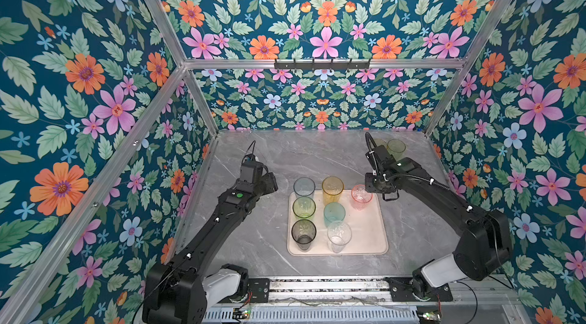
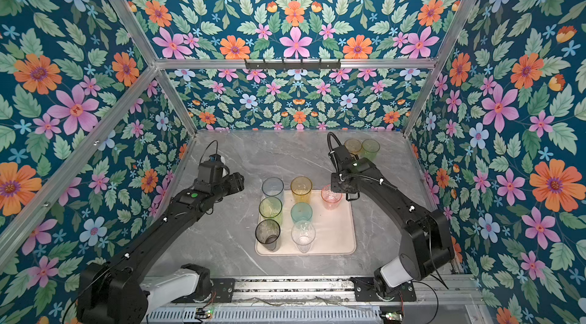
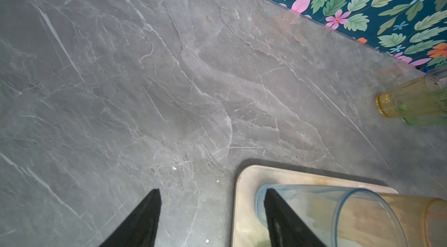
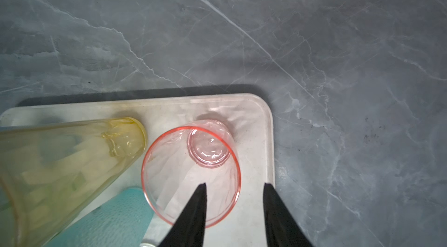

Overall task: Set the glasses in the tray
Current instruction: 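Open the right gripper to release the pink glass, then raise the right gripper and move it toward the yellow and green glasses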

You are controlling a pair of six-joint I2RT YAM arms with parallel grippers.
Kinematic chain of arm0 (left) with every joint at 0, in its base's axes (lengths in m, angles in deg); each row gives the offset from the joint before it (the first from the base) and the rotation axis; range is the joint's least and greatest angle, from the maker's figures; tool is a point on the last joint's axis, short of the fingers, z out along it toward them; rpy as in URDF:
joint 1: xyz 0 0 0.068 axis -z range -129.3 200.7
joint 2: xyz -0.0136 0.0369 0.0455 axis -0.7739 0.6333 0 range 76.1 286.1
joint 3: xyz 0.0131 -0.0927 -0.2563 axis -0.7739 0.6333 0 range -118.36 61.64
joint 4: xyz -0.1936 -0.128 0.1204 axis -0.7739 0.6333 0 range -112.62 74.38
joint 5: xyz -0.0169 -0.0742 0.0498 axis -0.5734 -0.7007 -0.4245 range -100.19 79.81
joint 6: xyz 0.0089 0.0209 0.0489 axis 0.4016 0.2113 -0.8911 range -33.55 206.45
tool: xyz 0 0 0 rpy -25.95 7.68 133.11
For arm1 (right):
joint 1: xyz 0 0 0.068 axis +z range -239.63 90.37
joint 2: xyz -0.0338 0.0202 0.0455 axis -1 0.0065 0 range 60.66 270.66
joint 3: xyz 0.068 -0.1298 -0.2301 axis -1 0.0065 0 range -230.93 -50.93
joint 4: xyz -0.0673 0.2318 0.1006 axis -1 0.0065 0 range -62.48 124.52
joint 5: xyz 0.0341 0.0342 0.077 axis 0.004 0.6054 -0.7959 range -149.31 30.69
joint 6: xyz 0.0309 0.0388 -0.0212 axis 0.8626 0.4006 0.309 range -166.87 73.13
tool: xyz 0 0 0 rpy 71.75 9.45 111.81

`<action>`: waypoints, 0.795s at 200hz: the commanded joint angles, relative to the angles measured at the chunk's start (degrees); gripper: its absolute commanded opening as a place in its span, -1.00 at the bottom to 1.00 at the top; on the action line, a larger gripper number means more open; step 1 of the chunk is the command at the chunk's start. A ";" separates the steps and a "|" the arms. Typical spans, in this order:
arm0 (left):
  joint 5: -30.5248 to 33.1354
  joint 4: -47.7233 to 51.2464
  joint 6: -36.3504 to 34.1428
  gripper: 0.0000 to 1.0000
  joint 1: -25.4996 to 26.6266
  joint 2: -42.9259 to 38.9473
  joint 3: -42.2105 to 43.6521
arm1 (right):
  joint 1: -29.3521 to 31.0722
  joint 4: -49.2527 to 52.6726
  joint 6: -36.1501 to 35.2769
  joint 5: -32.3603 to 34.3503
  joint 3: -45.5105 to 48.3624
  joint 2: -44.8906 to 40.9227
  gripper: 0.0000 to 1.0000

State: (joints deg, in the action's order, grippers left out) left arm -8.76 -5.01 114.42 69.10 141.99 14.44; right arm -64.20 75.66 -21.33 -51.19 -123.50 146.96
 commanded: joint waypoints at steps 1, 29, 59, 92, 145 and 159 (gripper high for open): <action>-0.78 -1.08 -1.01 0.41 -0.02 -0.24 0.01 | -0.15 3.22 -0.72 1.90 -3.34 -0.18 -0.19; -1.42 -0.67 -1.35 0.41 -0.02 0.08 -0.61 | -1.52 4.09 -2.66 1.83 -8.53 0.09 -0.19; -1.73 -0.47 -1.43 0.41 -0.01 0.32 -0.62 | -3.64 4.31 -4.28 1.38 -13.73 0.74 -0.19; -1.83 -0.53 -1.17 0.41 0.04 0.12 -0.15 | -6.04 4.24 -5.47 0.85 -19.05 2.48 -0.18; -1.77 -0.54 -1.07 0.41 -0.01 0.24 0.02 | -9.99 3.50 -6.35 0.21 -25.95 7.19 -0.18; -1.84 -0.46 -1.07 0.41 -0.02 0.54 0.04 | -10.90 3.13 -6.36 0.34 -27.13 8.21 -0.18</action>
State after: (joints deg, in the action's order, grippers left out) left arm -10.38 -4.99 113.52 69.10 142.23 14.35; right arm -74.05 79.07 -26.88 -50.82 -148.75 153.91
